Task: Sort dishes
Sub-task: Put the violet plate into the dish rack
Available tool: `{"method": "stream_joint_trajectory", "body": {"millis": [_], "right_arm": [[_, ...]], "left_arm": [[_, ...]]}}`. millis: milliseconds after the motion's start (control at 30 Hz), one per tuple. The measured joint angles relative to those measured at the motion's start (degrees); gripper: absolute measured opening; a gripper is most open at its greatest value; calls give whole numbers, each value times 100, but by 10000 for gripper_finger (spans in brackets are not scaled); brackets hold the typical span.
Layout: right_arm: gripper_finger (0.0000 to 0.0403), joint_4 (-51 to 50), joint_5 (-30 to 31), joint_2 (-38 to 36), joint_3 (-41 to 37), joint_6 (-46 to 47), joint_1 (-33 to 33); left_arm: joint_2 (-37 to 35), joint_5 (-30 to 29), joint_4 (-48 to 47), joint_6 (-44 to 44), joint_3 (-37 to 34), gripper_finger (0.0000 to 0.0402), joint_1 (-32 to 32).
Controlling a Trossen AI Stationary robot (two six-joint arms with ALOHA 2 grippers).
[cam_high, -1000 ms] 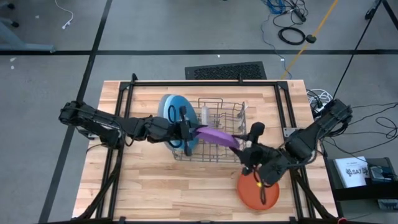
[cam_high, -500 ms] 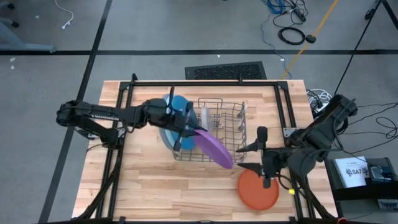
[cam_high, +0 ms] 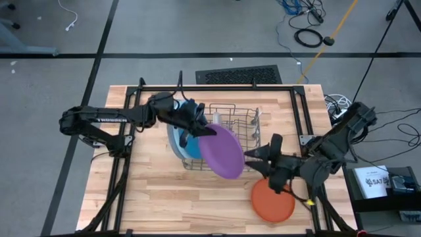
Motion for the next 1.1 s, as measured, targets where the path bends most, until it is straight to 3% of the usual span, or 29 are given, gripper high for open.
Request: {"method": "stream_joint_trajectory", "body": {"millis": [133,300,433,567,700,900,1100], "right_arm": [[201,-153,1176,106,0,-791,41],[201,-210,1866,292,-2,-1629,209],[201,-218,1890,330,-4,-1661,344],[201,-177,1769,364,-13,-1861,504],[201,-68,1747,343,-9,-1973,646],[201,-1176,1745,347,-9,-1684,484],[175,-1028,1665,359,-9,-1962,200]], "left_arm": [[-2,-61,-7,-826,-4,23,160],[-2,-46,-144,-1222,-4,22,281],[-2,-156,-150,-1312,-4,22,324],[3,-682,-174,-1365,0,22,366],[4,-576,-172,-1381,0,22,397],[4,-535,-146,-1386,0,22,406],[4,-495,-182,-1405,0,22,401]]}}
